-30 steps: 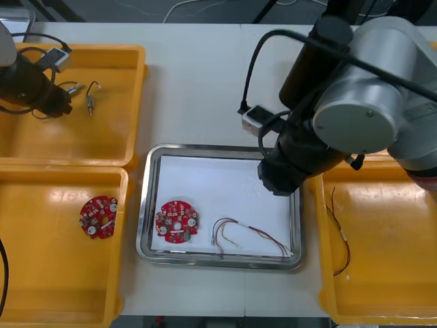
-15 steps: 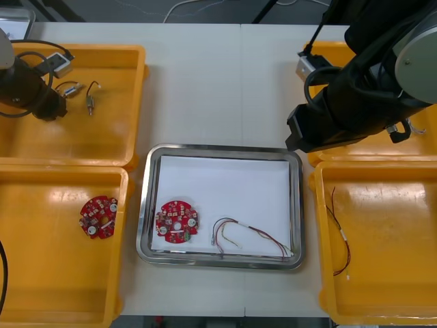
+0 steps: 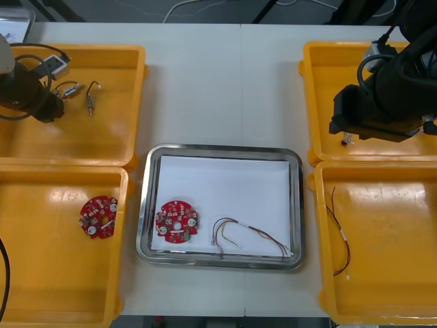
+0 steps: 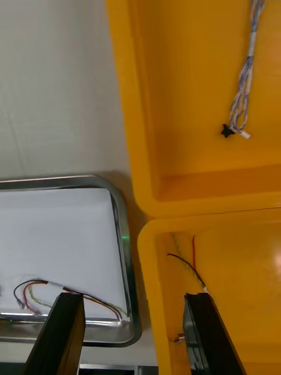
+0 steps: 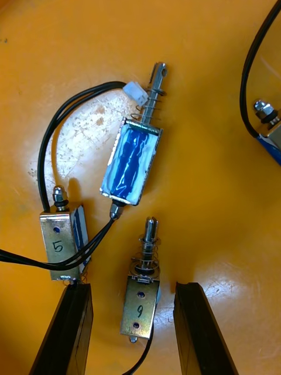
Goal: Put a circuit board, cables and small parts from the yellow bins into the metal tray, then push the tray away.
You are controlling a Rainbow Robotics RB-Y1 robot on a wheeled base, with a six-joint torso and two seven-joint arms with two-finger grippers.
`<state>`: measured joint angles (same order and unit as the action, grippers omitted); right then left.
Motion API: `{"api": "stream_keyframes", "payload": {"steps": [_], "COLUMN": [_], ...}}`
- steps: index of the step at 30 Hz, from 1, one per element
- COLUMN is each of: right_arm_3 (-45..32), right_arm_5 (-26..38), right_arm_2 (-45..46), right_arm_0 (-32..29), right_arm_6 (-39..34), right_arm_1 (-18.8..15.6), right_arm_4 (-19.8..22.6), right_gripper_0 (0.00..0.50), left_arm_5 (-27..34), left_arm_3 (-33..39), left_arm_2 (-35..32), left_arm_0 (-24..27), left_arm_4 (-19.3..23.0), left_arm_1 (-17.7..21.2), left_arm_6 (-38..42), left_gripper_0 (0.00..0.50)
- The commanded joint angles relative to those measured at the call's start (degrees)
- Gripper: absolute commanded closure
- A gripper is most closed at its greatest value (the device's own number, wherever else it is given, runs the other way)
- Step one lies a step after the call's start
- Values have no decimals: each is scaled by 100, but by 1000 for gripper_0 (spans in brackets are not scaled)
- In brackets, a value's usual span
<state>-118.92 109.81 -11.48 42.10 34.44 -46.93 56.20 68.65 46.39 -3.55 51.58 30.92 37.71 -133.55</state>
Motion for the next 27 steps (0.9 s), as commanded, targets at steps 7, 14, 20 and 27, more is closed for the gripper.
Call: {"api": "stream_keyframes", "payload": {"steps": [7,14,20,27], "right_arm_3": [607,932,1442,1934], "right_arm_5": [19,19,19,19], "right_arm_2": [779,867,876,999], "right_arm_0": [-35,-35,-35,-35], "right_arm_6": [98,274,722,1539], "right_arm_1": [-290,-378,-395,-404], "right_arm_4": [-232,-601,-838,-1190], "right_gripper_0": [14,12,12,13], "left_arm_5": [-62,-53,0,483], "left_arm_3": [-7,-7,-7,248], "left_arm_2": [153,144,144,-76], "left_arm_0": [291,291,291,291], "left_arm_4": [-94,-147,-138,-59], "left_arm_1": [184,141,141,149], "left_arm_6": [-541,-549,-567,-576], "left_gripper_0": [174,495,500,500]}}
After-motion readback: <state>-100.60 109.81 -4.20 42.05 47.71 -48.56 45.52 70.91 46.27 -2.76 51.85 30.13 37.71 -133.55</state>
